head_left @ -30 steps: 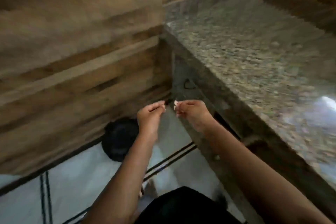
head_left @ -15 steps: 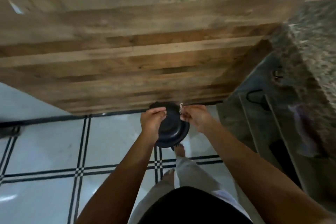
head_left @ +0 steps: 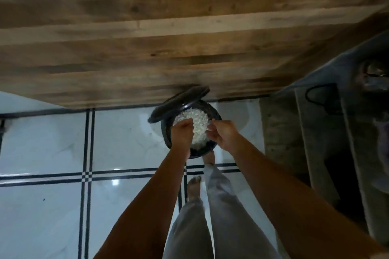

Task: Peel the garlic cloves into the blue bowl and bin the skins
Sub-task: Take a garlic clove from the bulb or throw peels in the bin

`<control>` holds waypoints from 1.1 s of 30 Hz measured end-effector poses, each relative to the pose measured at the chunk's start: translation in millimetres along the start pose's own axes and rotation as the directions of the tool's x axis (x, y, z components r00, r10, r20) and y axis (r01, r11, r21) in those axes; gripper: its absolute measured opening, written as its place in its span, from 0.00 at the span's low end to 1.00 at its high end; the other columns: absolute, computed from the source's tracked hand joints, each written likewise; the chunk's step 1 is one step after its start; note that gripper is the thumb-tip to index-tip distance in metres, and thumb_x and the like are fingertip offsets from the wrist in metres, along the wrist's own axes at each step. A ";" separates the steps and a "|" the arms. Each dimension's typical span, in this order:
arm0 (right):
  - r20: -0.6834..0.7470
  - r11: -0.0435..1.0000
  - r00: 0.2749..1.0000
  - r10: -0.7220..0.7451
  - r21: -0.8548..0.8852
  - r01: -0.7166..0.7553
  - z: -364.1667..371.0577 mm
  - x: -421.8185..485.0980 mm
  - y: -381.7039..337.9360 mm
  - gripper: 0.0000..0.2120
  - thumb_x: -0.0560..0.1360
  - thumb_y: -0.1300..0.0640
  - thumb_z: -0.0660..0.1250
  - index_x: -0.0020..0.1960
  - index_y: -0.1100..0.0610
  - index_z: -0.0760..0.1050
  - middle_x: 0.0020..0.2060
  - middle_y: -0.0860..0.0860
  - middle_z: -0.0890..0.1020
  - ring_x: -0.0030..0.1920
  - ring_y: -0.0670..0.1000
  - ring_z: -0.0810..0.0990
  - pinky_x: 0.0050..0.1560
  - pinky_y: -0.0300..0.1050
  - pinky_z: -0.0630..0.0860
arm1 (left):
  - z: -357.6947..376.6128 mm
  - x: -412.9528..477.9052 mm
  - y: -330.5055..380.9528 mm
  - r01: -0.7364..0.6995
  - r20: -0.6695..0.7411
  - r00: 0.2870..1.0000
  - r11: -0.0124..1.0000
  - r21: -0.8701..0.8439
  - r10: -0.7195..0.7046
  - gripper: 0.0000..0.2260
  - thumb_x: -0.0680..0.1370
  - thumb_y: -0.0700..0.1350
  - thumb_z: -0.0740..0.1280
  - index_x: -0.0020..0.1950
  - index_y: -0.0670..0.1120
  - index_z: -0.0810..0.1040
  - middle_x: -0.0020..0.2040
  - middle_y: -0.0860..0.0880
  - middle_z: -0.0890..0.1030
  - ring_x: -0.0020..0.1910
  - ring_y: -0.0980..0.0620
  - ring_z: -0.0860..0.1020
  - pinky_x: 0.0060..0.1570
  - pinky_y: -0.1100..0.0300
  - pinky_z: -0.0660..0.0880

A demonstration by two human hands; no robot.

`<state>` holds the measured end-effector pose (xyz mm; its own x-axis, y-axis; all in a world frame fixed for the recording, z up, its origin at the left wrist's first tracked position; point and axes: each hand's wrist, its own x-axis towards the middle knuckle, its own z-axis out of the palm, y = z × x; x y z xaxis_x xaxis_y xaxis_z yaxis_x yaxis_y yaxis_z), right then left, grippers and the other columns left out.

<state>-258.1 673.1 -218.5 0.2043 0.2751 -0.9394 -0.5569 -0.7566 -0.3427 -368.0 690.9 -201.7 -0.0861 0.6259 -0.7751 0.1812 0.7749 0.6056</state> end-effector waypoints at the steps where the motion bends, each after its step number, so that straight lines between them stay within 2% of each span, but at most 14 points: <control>1: 0.031 0.999 0.999 0.034 0.026 -0.035 3.5 2.4 -0.2 0.06 0.80 0.58 0.59 0.47 0.59 0.70 0.35 0.53 0.71 0.33 0.51 0.71 0.37 0.45 0.75 | 6.3 3.4 -0.1 -0.047 0.030 0.999 0.998 0.051 0.046 0.07 0.80 0.40 0.61 0.51 0.45 0.79 0.45 0.51 0.79 0.45 0.54 0.76 0.53 0.58 0.72; 3: 0.126 0.983 0.986 0.108 0.132 -0.125 10.3 5.9 0.2 0.13 0.80 0.49 0.57 0.47 0.58 0.71 0.39 0.53 0.73 0.38 0.52 0.74 0.38 0.44 0.72 | 19.4 -5.4 4.2 -0.107 0.163 0.984 0.978 0.177 0.078 0.13 0.82 0.45 0.56 0.62 0.44 0.76 0.53 0.52 0.77 0.52 0.54 0.74 0.57 0.60 0.68; 5: 0.184 0.957 0.969 0.165 0.207 -0.203 16.6 5.0 0.3 0.22 0.79 0.42 0.55 0.57 0.61 0.73 0.52 0.58 0.77 0.55 0.57 0.77 0.53 0.49 0.74 | 32.3 -7.6 0.5 -0.101 0.265 0.964 0.964 0.247 0.033 0.18 0.84 0.47 0.51 0.68 0.41 0.70 0.64 0.45 0.74 0.62 0.49 0.73 0.63 0.59 0.66; 7: 0.225 0.941 0.955 0.191 0.235 -0.244 19.8 -1.1 -1.1 0.29 0.79 0.40 0.54 0.68 0.62 0.67 0.65 0.59 0.73 0.67 0.59 0.70 0.66 0.52 0.66 | 36.4 -5.3 -1.1 -0.052 0.277 0.960 0.962 0.270 -0.026 0.20 0.84 0.49 0.48 0.71 0.42 0.67 0.69 0.40 0.71 0.67 0.44 0.70 0.67 0.56 0.64; 9: 0.311 0.935 0.940 0.143 0.270 -0.231 19.1 -6.7 -3.1 0.32 0.79 0.40 0.51 0.73 0.62 0.61 0.71 0.60 0.65 0.72 0.60 0.63 0.71 0.53 0.59 | 30.7 6.2 -2.0 0.014 0.258 0.962 0.961 0.275 -0.088 0.22 0.84 0.51 0.46 0.71 0.42 0.68 0.66 0.40 0.73 0.64 0.45 0.72 0.64 0.55 0.68; 11: 0.335 0.950 0.940 0.065 0.269 -0.161 18.8 -7.1 -3.4 0.31 0.81 0.41 0.48 0.74 0.62 0.59 0.73 0.60 0.62 0.73 0.59 0.60 0.72 0.53 0.57 | 23.3 14.0 1.9 0.054 0.239 0.964 0.966 0.252 -0.116 0.22 0.84 0.51 0.46 0.68 0.41 0.70 0.59 0.42 0.77 0.54 0.50 0.76 0.51 0.59 0.72; 13: 0.323 0.963 0.946 0.004 0.255 -0.091 21.1 -7.4 -0.4 0.27 0.81 0.42 0.49 0.71 0.58 0.65 0.71 0.56 0.67 0.71 0.55 0.65 0.69 0.51 0.61 | 23.1 10.0 11.1 0.119 0.250 0.957 0.984 0.129 -0.148 0.21 0.84 0.52 0.46 0.67 0.43 0.71 0.59 0.45 0.76 0.54 0.52 0.73 0.46 0.60 0.70; 16: 0.258 0.997 0.963 -0.072 0.051 0.060 27.9 -7.7 1.8 0.23 0.80 0.45 0.55 0.68 0.58 0.69 0.68 0.57 0.71 0.69 0.58 0.68 0.69 0.54 0.63 | 32.2 -3.3 21.6 0.231 0.319 0.935 0.947 -0.222 -0.153 0.22 0.83 0.53 0.48 0.70 0.42 0.68 0.69 0.41 0.70 0.69 0.45 0.67 0.62 0.56 0.66; 18: 0.190 0.985 0.977 -0.098 -0.122 0.123 28.4 -8.7 -3.5 0.22 0.81 0.46 0.53 0.66 0.58 0.71 0.62 0.55 0.75 0.65 0.57 0.71 0.66 0.52 0.65 | 32.1 -10.2 26.5 0.200 0.310 0.945 0.936 -0.289 -0.107 0.21 0.83 0.53 0.48 0.65 0.42 0.71 0.69 0.41 0.71 0.70 0.44 0.67 0.66 0.53 0.64; 20: 0.098 0.977 0.987 -0.125 -0.158 0.140 20.6 -14.6 -10.4 0.19 0.81 0.47 0.54 0.65 0.57 0.72 0.57 0.51 0.76 0.62 0.54 0.72 0.62 0.49 0.68 | 25.9 -14.4 30.5 0.132 0.261 0.964 0.942 -0.307 -0.050 0.21 0.83 0.52 0.48 0.66 0.42 0.71 0.68 0.43 0.72 0.69 0.45 0.68 0.66 0.53 0.65; 23: 0.039 0.980 0.979 -0.200 0.012 0.200 -0.8 -34.4 -17.6 0.13 0.79 0.54 0.59 0.60 0.56 0.74 0.60 0.54 0.77 0.61 0.54 0.74 0.61 0.50 0.72 | 19.3 -34.4 45.6 0.053 0.248 0.969 0.967 -0.248 0.011 0.19 0.83 0.48 0.52 0.70 0.41 0.67 0.70 0.44 0.70 0.70 0.46 0.67 0.66 0.53 0.63; 25: 0.028 0.951 0.963 -0.266 0.172 0.258 -19.1 -64.7 -21.3 0.10 0.79 0.59 0.59 0.58 0.59 0.74 0.51 0.54 0.79 0.55 0.53 0.76 0.60 0.52 0.73 | 23.9 -57.3 53.9 0.010 0.285 0.958 0.980 -0.197 0.047 0.17 0.83 0.46 0.55 0.69 0.41 0.69 0.68 0.45 0.72 0.68 0.46 0.69 0.65 0.54 0.65; 29: -0.084 0.824 0.897 -0.433 0.365 0.432 -72.9 -137.2 -21.2 0.06 0.78 0.64 0.61 0.54 0.61 0.74 0.46 0.57 0.79 0.52 0.57 0.79 0.42 0.45 0.76 | 53.6 -115.3 67.1 -0.095 0.330 0.933 0.982 -0.161 0.145 0.12 0.81 0.45 0.59 0.63 0.42 0.74 0.54 0.47 0.78 0.55 0.48 0.76 0.49 0.58 0.72; 33: -0.272 0.651 0.801 -0.533 0.474 0.594 -153.1 -209.8 -1.0 0.06 0.77 0.65 0.61 0.52 0.61 0.74 0.43 0.57 0.79 0.44 0.55 0.78 0.44 0.44 0.76 | 107.3 -194.8 68.4 -0.202 0.533 0.813 0.973 -0.114 0.232 0.06 0.81 0.45 0.59 0.54 0.47 0.75 0.45 0.52 0.79 0.44 0.53 0.77 0.39 0.62 0.72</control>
<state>-177.2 525.3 -20.8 0.6797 0.4620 -0.5697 -0.6223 -0.0479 -0.7813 -233.7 612.5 -28.7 0.4946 0.6417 -0.5862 0.0818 0.6371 0.7664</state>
